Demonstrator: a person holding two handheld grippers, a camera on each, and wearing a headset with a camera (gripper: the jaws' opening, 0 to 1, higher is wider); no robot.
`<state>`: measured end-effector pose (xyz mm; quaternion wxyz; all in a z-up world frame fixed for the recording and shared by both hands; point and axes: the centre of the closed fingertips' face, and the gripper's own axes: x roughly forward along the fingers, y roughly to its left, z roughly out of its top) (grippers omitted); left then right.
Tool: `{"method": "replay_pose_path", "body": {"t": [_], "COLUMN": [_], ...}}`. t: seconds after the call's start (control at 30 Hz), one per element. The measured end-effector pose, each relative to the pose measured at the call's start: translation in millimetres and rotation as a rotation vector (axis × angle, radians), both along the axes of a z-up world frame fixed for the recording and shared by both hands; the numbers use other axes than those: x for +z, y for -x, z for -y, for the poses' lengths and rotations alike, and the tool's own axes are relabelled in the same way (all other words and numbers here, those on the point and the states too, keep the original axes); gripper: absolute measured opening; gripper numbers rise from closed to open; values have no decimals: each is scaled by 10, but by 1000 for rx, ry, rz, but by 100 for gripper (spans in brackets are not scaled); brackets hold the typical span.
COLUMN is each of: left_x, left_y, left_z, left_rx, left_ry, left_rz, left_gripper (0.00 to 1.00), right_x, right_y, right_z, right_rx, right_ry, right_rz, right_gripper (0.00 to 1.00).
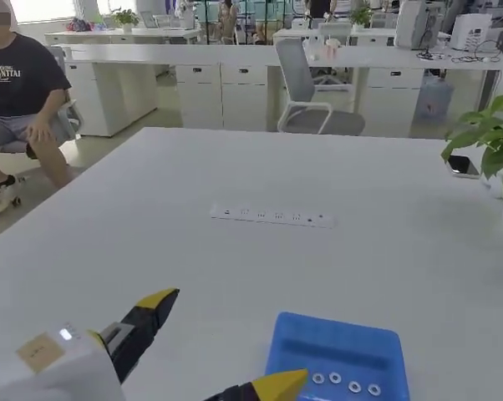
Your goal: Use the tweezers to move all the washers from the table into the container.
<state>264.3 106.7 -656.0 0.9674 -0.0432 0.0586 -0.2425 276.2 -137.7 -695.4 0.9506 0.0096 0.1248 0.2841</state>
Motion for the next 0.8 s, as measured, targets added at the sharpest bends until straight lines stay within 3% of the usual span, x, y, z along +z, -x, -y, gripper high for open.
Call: {"method": "replay_pose_path", "body": {"t": [0.8], "left_x": [-99], "left_y": [8], "left_z": [15], "left_rx": [-1], "left_ry": [-8], "left_rz": [-37], "left_gripper": [99], "right_x": [-22], "right_y": [-86], "right_z": [87], "right_rx": [-40], "right_ry": [-25], "right_rz": [-9], "right_gripper": [99]}}
